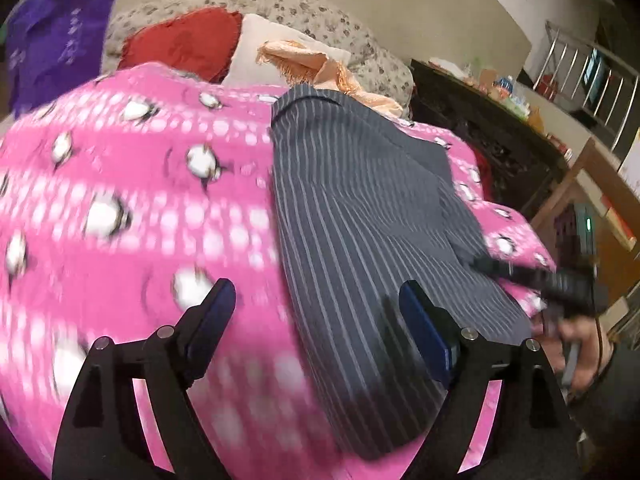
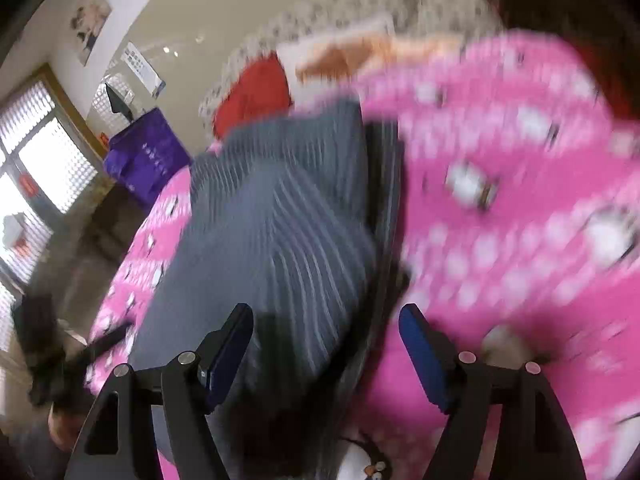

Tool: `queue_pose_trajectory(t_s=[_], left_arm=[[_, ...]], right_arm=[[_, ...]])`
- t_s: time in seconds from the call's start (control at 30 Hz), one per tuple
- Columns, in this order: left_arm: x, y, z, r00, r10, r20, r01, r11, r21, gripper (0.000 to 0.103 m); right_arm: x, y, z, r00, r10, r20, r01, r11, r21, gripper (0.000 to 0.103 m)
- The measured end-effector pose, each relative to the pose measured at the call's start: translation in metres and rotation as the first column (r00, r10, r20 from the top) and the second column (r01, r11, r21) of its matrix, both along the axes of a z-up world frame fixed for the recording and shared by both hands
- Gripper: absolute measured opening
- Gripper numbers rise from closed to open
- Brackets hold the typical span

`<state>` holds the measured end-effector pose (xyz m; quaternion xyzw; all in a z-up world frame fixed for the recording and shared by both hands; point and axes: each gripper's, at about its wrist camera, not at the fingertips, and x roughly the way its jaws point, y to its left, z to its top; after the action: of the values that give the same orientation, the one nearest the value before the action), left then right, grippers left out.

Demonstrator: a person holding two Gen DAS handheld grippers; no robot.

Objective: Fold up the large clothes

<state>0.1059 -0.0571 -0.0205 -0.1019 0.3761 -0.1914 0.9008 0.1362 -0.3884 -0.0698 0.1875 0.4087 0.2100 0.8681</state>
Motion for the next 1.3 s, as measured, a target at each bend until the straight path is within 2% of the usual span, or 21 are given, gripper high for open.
queue_pose_trajectory(t_s=[0.03, 0.1, 0.13, 0.2, 0.23, 0.3, 0.33, 0.4, 0.43, 0.5, 0.6, 0.77, 0.9, 1.07, 1.17, 1.23, 1.3], left_arm=[[0.017, -0.002, -0.006, 0.999, -0.012, -0.048, 0.012, 1.0, -0.005, 0.084], [0.039, -0.003, -0.02, 0.992, -0.043, -0.121, 0.035, 0.997, -0.066, 0.084], [0.051, -0.004, -0.028, 0.983, -0.078, -0.164, 0.059, 0.991, -0.122, 0.084], [0.061, -0.006, -0.041, 0.97, -0.121, -0.212, 0.082, 0.98, -0.182, 0.087], [0.063, -0.006, -0.042, 0.974, -0.125, -0.187, 0.088, 0.977, -0.197, 0.087], [0.063, -0.011, -0.041, 0.98, -0.125, -0.155, 0.097, 0.98, -0.173, 0.087], [0.062, -0.014, -0.039, 0.982, -0.121, -0.142, 0.099, 0.983, -0.155, 0.082], [0.054, -0.018, -0.033, 0.985, -0.131, -0.111, 0.115, 0.983, -0.143, 0.061], [0.049, -0.02, -0.028, 0.99, -0.111, -0.088, 0.1, 0.988, -0.116, 0.051], [0.047, -0.017, -0.024, 0.993, -0.1, -0.07, 0.09, 0.987, -0.134, 0.04], [0.04, -0.012, -0.018, 0.996, -0.07, -0.055, 0.061, 0.988, -0.145, 0.032], [0.031, 0.013, -0.008, 0.996, -0.071, -0.054, 0.063, 0.989, -0.135, 0.029], [0.025, 0.057, -0.005, 0.997, -0.043, -0.071, 0.035, 0.994, -0.105, 0.029], [0.023, 0.118, -0.004, 0.996, 0.046, -0.082, -0.052, 0.996, -0.07, 0.029], [0.03, 0.129, -0.016, 0.992, 0.039, -0.117, -0.047, 0.997, -0.067, 0.029], [0.027, 0.122, -0.019, 0.994, 0.023, -0.107, -0.027, 0.999, -0.036, 0.032], [0.023, 0.118, -0.015, 0.995, 0.021, -0.098, -0.024, 0.999, -0.031, 0.034]], right_arm=[[0.004, 0.001, -0.01, 1.0, 0.02, -0.017, -0.019, 0.999, 0.027, 0.073], [0.014, 0.003, -0.029, 0.997, 0.062, -0.042, -0.057, 0.992, 0.112, 0.076], [0.016, 0.001, -0.031, 0.998, 0.068, -0.009, -0.065, 0.987, 0.149, 0.076], [0.025, -0.003, -0.033, 0.997, 0.069, 0.027, -0.073, 0.977, 0.2, 0.075], [0.031, -0.006, -0.035, 0.997, 0.067, 0.039, -0.075, 0.97, 0.233, 0.072], [0.04, -0.007, -0.037, 0.996, 0.077, 0.045, -0.086, 0.961, 0.264, 0.065], [0.044, -0.007, -0.039, 0.995, 0.087, 0.042, -0.095, 0.955, 0.281, 0.054], [0.047, -0.002, -0.044, 0.992, 0.126, 0.016, -0.124, 0.938, 0.324, 0.049], [0.045, 0.002, -0.044, 0.991, 0.13, 0.013, -0.127, 0.941, 0.315, 0.046], [0.042, 0.004, -0.047, 0.992, 0.121, -0.022, -0.105, 0.928, 0.359, 0.04], [0.037, 0.009, -0.053, 0.991, 0.109, -0.079, -0.063, 0.895, 0.442, 0.036], [0.034, 0.038, -0.054, 0.983, 0.114, -0.142, -0.025, 0.857, 0.515, 0.036], [0.038, 0.08, -0.052, 0.974, 0.175, -0.145, -0.069, 0.834, 0.547, 0.036], [0.046, 0.145, -0.048, 0.961, 0.246, -0.13, -0.13, 0.809, 0.574, 0.035], [0.043, 0.16, -0.044, 0.971, 0.212, -0.106, -0.13, 0.851, 0.509, 0.035], [0.041, 0.155, -0.042, 0.974, 0.198, -0.112, -0.118, 0.862, 0.494, 0.035], [0.037, 0.143, -0.035, 0.975, 0.175, -0.135, -0.095, 0.884, 0.459, 0.041]])
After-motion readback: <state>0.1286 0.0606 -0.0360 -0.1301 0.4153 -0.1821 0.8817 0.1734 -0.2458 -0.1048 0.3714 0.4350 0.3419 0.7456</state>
